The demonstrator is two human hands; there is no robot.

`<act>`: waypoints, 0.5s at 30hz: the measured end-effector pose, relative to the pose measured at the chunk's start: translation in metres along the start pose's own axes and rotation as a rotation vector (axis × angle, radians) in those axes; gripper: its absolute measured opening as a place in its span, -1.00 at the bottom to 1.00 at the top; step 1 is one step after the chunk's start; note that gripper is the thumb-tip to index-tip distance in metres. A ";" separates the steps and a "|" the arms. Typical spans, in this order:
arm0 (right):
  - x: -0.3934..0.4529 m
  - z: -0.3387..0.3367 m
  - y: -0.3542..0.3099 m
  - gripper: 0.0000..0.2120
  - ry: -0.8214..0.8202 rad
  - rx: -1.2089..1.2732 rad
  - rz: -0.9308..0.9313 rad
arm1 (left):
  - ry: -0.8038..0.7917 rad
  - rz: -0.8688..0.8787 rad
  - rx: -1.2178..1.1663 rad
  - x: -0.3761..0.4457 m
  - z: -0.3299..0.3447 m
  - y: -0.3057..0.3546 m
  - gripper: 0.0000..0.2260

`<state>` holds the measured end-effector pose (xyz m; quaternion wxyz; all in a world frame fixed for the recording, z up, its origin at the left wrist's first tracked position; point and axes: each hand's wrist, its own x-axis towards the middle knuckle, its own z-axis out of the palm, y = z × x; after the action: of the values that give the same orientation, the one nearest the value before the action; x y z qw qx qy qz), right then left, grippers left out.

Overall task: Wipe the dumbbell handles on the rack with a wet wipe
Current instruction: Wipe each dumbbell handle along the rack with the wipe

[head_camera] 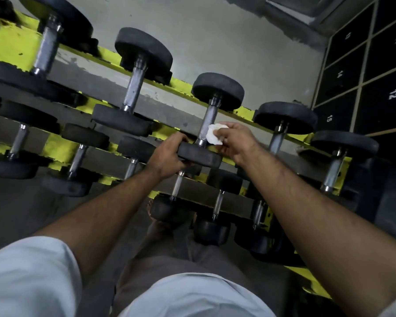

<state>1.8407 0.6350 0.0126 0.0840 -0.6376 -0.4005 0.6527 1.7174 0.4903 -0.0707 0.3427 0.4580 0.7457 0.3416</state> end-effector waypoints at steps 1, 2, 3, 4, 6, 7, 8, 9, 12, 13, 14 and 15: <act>0.002 0.001 0.002 -0.79 0.025 0.016 0.001 | 0.006 0.014 -0.005 0.001 0.001 -0.001 -0.51; 0.005 0.002 0.004 -0.81 0.049 0.021 0.004 | 0.009 0.023 -0.009 0.002 0.002 -0.004 -0.52; 0.006 0.003 0.006 -0.80 0.064 0.025 0.011 | 0.014 0.029 -0.015 0.001 0.003 -0.006 -0.52; 0.007 0.004 0.006 -0.77 0.076 0.034 0.015 | 0.023 0.035 -0.021 0.000 0.004 -0.007 -0.52; 0.007 0.005 0.006 -0.70 0.085 0.076 0.016 | 0.039 0.047 -0.017 0.000 0.006 -0.006 -0.52; 0.007 0.005 0.005 -0.68 0.086 0.097 0.013 | 0.049 0.046 -0.004 0.000 0.007 -0.007 -0.52; 0.007 0.004 0.003 -0.66 0.088 0.111 0.004 | 0.060 0.047 0.012 0.000 0.008 -0.007 -0.52; 0.006 0.004 0.001 -0.65 0.088 0.122 -0.007 | 0.067 0.060 0.033 0.000 0.007 -0.004 -0.53; 0.005 0.001 -0.002 -0.62 0.095 0.092 -0.042 | 0.070 0.205 0.232 0.006 -0.002 0.009 -0.56; 0.005 0.000 -0.001 -0.62 0.098 0.079 -0.051 | 0.067 0.251 0.312 0.008 -0.007 0.013 -0.55; 0.005 -0.001 0.000 -0.61 0.100 0.072 -0.060 | 0.069 0.285 0.380 0.010 -0.011 0.019 -0.55; 0.005 -0.003 0.000 -0.62 0.107 0.064 -0.071 | 0.073 0.310 0.441 0.011 -0.015 0.024 -0.54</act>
<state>1.8423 0.6392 0.0086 0.1486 -0.6539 -0.3968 0.6268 1.7121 0.5062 -0.0453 0.1511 0.6175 0.7350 0.2357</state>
